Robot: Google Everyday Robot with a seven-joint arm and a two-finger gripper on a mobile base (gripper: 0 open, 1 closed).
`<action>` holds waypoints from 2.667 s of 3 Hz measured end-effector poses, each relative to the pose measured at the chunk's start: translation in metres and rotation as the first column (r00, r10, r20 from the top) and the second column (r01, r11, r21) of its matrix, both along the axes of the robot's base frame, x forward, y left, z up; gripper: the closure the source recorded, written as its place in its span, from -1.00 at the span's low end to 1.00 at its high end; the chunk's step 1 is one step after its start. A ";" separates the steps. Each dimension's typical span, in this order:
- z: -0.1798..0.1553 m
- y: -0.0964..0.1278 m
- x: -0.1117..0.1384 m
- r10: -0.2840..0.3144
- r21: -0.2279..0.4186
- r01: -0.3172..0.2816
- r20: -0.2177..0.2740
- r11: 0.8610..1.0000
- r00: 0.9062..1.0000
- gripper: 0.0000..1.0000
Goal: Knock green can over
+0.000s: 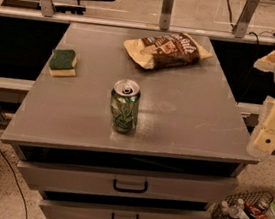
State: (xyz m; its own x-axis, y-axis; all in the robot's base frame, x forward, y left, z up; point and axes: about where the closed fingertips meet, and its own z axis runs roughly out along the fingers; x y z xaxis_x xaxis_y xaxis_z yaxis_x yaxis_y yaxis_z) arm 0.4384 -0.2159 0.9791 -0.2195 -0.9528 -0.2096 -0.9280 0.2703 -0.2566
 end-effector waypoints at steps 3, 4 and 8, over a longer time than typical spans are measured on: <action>-0.051 0.050 0.035 -0.025 0.256 0.023 0.004 0.966 1.000 -1.00; -0.083 0.093 0.066 -0.026 0.419 0.018 0.014 0.908 1.000 -1.00; -0.098 0.209 0.135 -0.067 0.750 0.011 0.045 0.661 0.997 -1.00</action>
Offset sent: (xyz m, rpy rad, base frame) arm 0.0434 0.0478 -0.0494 0.3470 -0.0477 -0.0342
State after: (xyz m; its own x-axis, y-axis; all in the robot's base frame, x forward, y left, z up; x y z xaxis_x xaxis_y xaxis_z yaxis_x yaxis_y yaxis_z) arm 0.5730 -0.0073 0.8812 -0.2127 -0.4589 -0.8626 -0.9014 0.4329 -0.0081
